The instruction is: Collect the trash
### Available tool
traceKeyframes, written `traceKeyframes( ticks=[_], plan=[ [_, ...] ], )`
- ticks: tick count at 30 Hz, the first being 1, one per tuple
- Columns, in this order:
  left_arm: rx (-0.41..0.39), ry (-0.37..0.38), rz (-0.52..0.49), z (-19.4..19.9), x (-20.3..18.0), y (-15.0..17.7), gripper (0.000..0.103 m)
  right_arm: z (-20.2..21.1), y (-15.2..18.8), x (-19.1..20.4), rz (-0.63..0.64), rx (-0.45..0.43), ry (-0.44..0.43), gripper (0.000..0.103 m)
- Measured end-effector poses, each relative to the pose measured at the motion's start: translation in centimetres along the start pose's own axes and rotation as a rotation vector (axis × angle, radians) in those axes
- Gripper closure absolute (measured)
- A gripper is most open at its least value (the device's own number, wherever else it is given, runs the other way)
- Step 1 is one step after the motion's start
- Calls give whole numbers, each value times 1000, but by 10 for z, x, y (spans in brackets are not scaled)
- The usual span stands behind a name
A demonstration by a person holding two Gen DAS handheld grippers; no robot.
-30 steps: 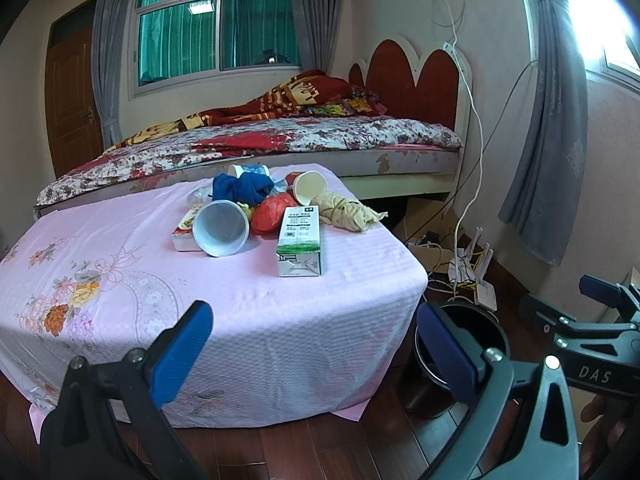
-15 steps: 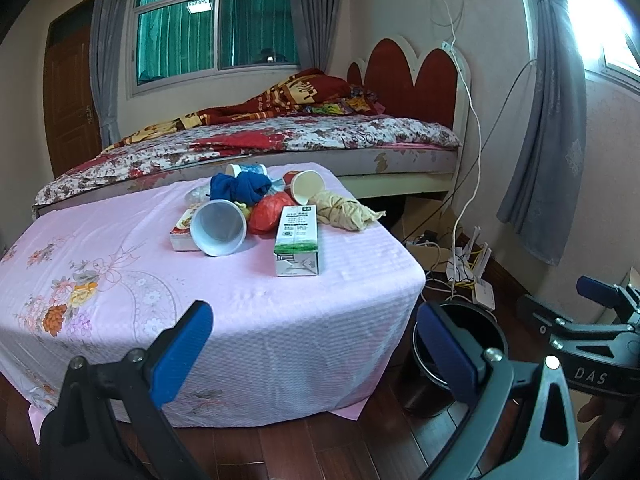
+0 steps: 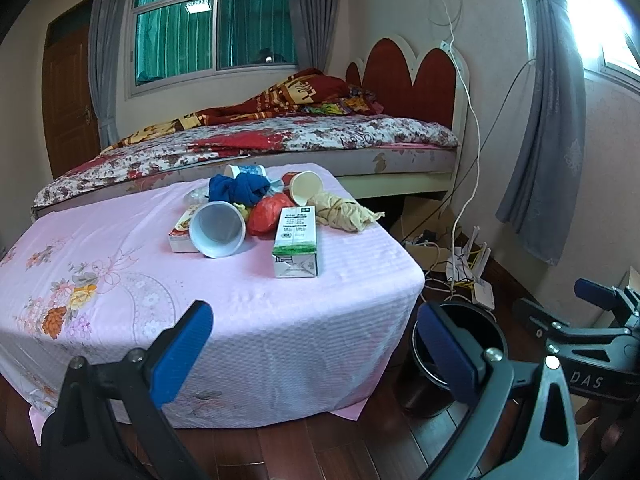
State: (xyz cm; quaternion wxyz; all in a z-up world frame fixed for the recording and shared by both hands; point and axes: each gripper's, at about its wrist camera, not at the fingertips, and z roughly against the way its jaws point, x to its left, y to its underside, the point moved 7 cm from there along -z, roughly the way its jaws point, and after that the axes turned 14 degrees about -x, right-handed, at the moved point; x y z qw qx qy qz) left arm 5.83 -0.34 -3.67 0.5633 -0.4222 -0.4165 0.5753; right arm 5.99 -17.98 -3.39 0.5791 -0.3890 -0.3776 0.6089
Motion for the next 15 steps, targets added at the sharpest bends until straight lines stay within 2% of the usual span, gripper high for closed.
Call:
traceKeyframes(
  ticks=[15],
  plan=[
    [3,0,0,0,0,0,1,0,1,1,1,0,1,0]
  ],
)
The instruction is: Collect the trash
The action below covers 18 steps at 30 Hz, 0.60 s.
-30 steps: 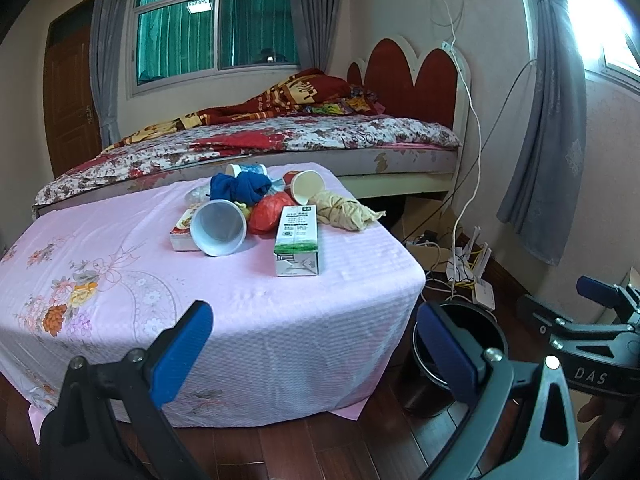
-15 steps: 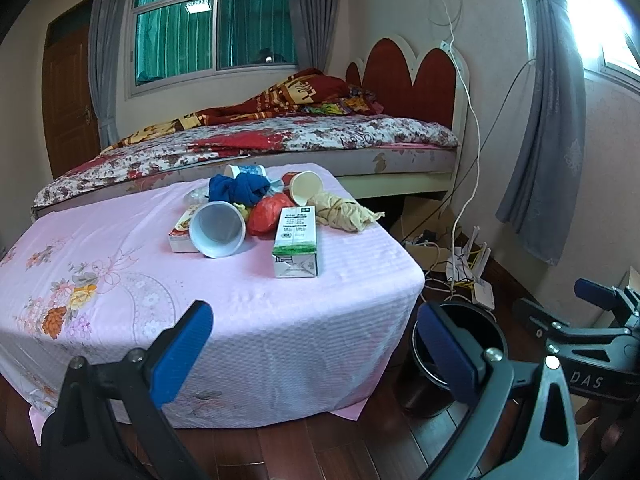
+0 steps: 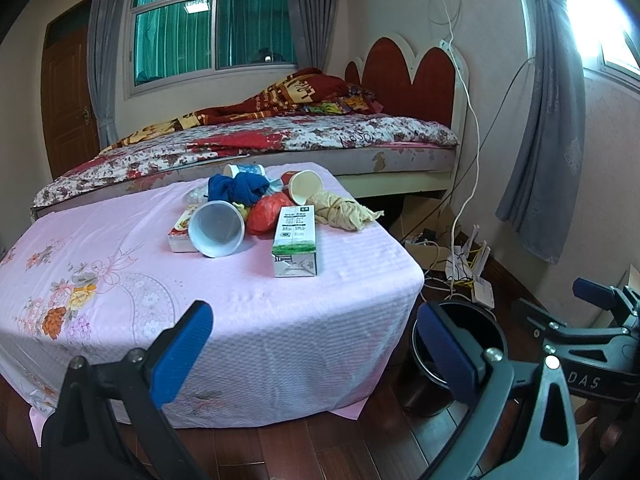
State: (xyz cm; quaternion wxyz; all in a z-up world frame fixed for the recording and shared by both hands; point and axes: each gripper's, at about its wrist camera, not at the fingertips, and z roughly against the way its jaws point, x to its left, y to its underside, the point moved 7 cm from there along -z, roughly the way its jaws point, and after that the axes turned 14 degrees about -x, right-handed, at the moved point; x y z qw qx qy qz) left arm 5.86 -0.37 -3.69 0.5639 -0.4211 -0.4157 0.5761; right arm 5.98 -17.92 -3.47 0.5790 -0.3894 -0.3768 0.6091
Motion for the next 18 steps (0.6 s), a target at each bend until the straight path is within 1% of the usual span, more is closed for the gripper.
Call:
traceKeyframes(
  ticks=[18],
  plan=[
    [8,-3,-6,1,0,6,1,-1,1,1,1,3,0,0]
  ],
)
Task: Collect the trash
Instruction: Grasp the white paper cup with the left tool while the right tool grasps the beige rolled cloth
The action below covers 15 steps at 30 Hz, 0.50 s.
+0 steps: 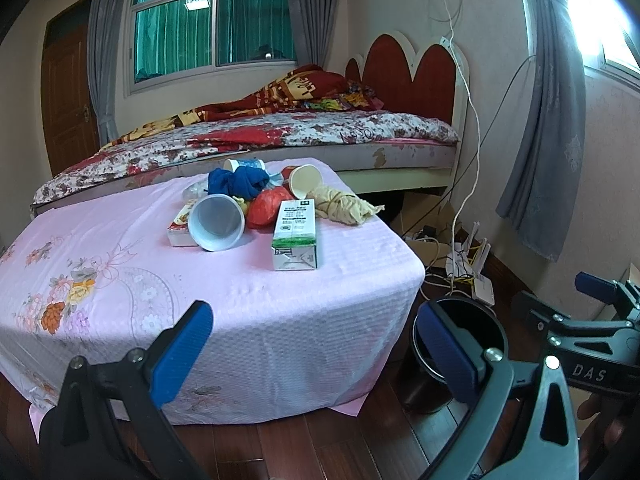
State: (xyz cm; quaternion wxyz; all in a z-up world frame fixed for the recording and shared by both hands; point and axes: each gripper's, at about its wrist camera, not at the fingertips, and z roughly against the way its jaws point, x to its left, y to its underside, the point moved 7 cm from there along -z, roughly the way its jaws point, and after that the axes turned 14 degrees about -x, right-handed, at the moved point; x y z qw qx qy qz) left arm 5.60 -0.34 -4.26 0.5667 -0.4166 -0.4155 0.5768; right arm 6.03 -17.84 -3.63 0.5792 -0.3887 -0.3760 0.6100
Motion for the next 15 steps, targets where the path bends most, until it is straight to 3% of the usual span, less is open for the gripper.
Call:
traceKeyframes(
  ticks=[8,15],
  plan=[
    [9,-35,10,-8,20,0,1,-15,18,15,30,37,-17,0],
    [14,-92,29,-20,60,-3,1,-33,13,44,60,89,-88,0]
  ],
)
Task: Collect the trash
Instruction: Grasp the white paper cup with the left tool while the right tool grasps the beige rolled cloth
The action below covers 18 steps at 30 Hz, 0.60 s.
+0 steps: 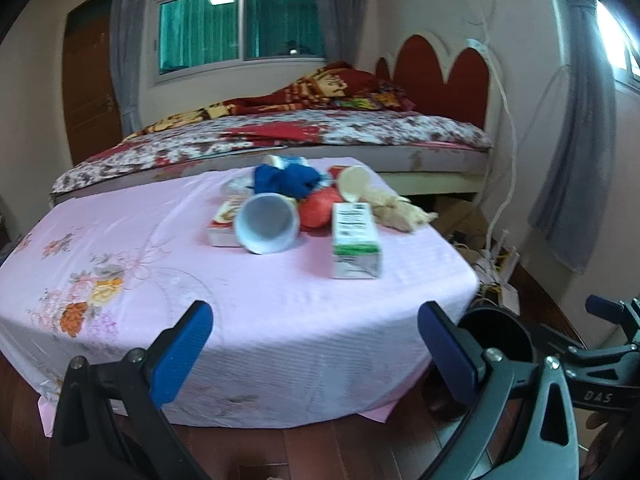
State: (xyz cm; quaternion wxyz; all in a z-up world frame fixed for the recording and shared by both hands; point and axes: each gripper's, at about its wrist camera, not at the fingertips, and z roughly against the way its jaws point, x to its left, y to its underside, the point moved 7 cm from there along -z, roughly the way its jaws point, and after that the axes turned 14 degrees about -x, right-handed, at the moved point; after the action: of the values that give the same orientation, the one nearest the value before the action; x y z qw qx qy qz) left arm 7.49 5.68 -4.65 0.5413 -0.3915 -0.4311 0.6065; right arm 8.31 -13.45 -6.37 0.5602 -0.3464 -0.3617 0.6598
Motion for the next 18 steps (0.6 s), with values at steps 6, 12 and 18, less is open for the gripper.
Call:
traceKeyframes(
  ticks=[6,12,18],
  plan=[
    [11,-31,3,-28,35,-10,1,-24,-35,11,0,-5,-67,0],
    [21,-53,11,-62,56,-18,1,-69,-61,22,4,24,-103,0],
    [38,-15,55,-96,57,-20,1,-117,-82,26,11,14,-117,0]
  ],
)
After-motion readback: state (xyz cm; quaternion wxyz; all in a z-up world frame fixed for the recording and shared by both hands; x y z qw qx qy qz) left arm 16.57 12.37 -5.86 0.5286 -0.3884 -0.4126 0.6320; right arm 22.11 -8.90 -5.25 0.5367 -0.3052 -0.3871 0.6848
